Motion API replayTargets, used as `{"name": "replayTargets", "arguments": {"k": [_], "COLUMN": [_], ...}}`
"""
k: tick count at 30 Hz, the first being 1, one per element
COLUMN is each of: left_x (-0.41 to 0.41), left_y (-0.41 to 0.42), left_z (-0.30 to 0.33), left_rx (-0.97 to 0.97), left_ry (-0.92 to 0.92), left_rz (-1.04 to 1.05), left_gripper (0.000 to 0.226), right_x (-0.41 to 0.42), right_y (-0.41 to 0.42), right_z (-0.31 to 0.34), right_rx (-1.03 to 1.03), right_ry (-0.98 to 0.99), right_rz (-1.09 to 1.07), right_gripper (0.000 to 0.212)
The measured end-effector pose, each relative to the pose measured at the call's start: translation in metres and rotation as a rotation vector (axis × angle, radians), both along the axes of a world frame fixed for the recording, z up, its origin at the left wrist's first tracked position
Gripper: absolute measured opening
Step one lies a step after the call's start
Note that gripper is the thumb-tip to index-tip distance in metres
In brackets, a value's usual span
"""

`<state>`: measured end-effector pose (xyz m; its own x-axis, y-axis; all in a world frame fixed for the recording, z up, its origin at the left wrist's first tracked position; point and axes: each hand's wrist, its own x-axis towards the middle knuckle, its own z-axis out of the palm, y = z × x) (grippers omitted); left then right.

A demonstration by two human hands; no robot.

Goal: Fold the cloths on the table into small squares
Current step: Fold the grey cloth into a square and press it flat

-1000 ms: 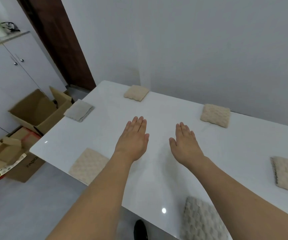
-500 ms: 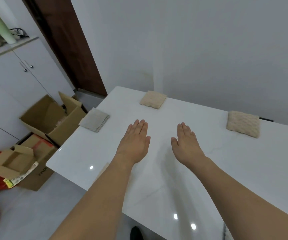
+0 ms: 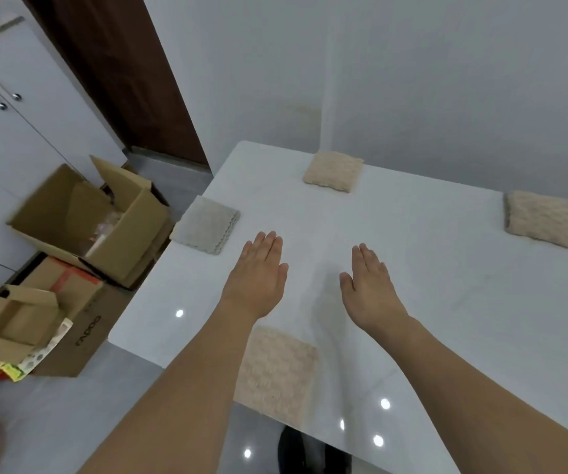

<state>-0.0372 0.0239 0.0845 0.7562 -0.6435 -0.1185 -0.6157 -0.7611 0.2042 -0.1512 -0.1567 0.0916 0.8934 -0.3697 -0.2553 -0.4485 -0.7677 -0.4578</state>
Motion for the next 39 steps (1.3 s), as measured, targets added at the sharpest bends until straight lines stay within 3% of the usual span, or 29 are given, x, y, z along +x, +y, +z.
{"name": "replayTargets", "arguments": {"k": [11, 22, 32, 39], "left_x": [0.025, 0.104, 0.09, 0.03], "left_y": [0.041, 0.099, 0.113, 0.105], "left_z": [-0.017, -0.032, -0.07, -0.114], "left_rx": [0.041, -0.004, -0.042, -0.264], "left_ry": [-0.02, 0.024, 0.209, 0.452], "left_rz": [0.008, -0.177, -0.301, -0.21], "left_gripper": [0.057, 0.057, 0.057, 0.056], "right_x": [0.027, 0.075, 0.036, -0.016], "right_y": [0.026, 0.104, 0.13, 0.139], "right_z": [-0.027, -0.034, -0.054, -0.093], "right_rx": [0.069, 0.093, 0.233, 0.482], "right_ry": [0.012, -0.045, -0.112, -0.249], "right_rz": [-0.03, -0.225, -0.434, -0.598], "right_gripper": [0.057, 0.055, 0.054, 0.051]}}
